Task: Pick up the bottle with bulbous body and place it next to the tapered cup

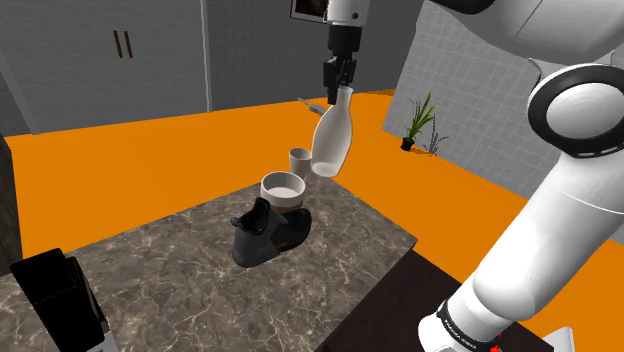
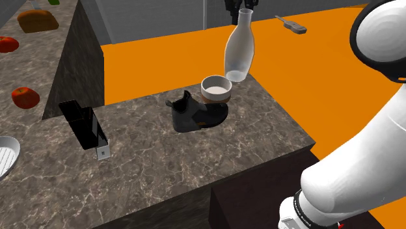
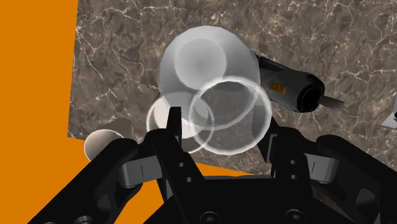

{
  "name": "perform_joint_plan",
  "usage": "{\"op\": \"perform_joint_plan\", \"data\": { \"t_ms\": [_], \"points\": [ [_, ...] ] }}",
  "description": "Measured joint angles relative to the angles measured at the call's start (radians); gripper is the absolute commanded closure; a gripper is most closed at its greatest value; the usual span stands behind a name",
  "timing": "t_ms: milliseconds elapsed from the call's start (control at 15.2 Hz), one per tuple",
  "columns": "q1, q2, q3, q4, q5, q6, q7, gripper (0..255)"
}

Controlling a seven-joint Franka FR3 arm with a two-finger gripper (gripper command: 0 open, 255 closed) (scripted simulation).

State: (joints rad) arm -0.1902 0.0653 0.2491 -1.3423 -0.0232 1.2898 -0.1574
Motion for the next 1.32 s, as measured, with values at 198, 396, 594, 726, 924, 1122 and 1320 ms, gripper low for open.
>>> {"op": "perform_joint_plan", "data": {
  "t_ms": [198, 396, 594, 726, 924, 1122, 1320],
  "points": [
    [-0.03, 0.038, -0.026, 0.023, -0.014, 0.015, -0.059, 255],
    [-0.062, 0.082, -0.053, 0.055, -0.026, 0.028, -0.121, 255],
    [-0.09, 0.139, -0.075, 0.106, -0.039, 0.035, -0.174, 255],
    [-0.104, 0.208, -0.087, 0.194, -0.052, 0.017, -0.206, 255],
    [-0.132, 0.258, -0.105, 0.24, -0.059, 0.023, -0.253, 255],
    [-0.14, 0.253, -0.108, 0.192, -0.058, 0.066, -0.261, 255],
    [-0.146, 0.232, -0.109, 0.12, -0.055, 0.117, -0.264, 255]
  ]
}}
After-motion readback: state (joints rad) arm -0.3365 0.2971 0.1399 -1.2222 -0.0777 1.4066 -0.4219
